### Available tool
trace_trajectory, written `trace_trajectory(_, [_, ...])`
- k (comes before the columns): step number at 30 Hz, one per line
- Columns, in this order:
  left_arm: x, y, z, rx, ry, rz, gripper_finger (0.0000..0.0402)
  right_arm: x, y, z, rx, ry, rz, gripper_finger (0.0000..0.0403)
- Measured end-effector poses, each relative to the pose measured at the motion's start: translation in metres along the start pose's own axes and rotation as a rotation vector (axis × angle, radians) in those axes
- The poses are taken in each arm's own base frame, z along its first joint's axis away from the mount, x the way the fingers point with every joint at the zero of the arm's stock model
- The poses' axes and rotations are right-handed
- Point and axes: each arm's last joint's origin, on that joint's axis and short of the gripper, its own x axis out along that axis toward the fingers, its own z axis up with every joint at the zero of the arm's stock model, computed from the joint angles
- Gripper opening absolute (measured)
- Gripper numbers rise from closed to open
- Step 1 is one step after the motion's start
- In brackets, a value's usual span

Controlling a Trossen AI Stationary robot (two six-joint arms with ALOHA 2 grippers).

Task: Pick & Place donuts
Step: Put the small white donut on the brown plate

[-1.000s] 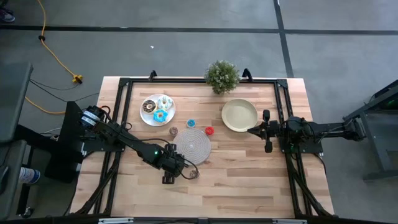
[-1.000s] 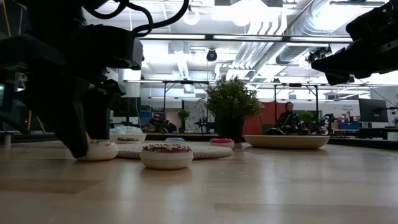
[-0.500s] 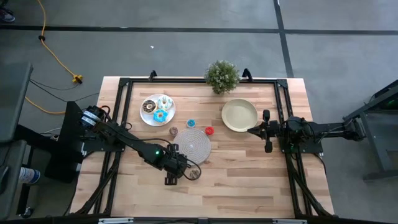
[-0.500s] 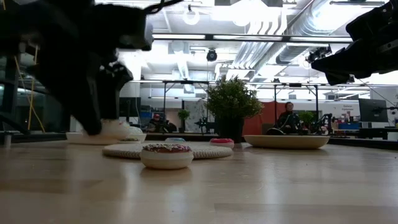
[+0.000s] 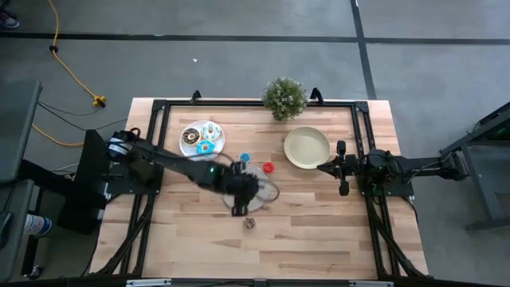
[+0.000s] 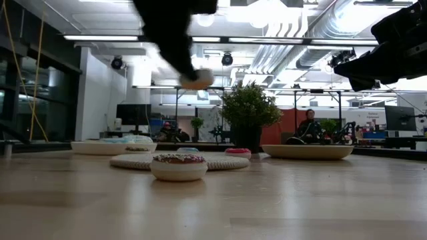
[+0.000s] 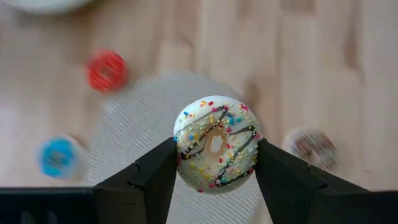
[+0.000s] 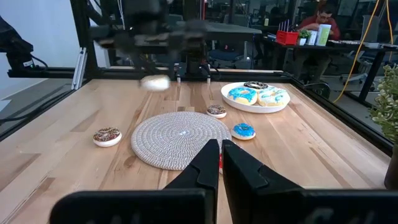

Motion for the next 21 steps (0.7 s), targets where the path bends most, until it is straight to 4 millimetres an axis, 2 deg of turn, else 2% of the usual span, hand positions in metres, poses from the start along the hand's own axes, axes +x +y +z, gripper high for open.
trace_trajectory(4, [0.001, 0.026, 0.025, -0.002, -0.048, 0.053, 0.0198, 0.0, 0.0, 0.0, 0.0, 0.0, 0.0, 0.0012])
trace_trajectory(9, [0.015, 0.057, 0.05, 0.034, -0.062, 0.099, 0.0198, 0.0, 0.0, 0.0, 0.0, 0.0, -0.001, 0.0012])
trace_trajectory(16, [0.048, 0.099, 0.082, 0.065, -0.119, 0.095, 0.0198, 0.0, 0.0, 0.0, 0.0, 0.005, 0.0, 0.0012])
trace_trajectory(18, [0.056, 0.109, 0.081, 0.074, -0.075, 0.106, 0.0198, 0.001, 0.0, -0.001, -0.001, 0.012, 0.0, 0.0012])
trace_trajectory(21, [0.071, 0.123, 0.091, 0.084, -0.112, 0.115, 0.0198, 0.001, 0.0, -0.001, -0.001, 0.016, -0.001, 0.0012])
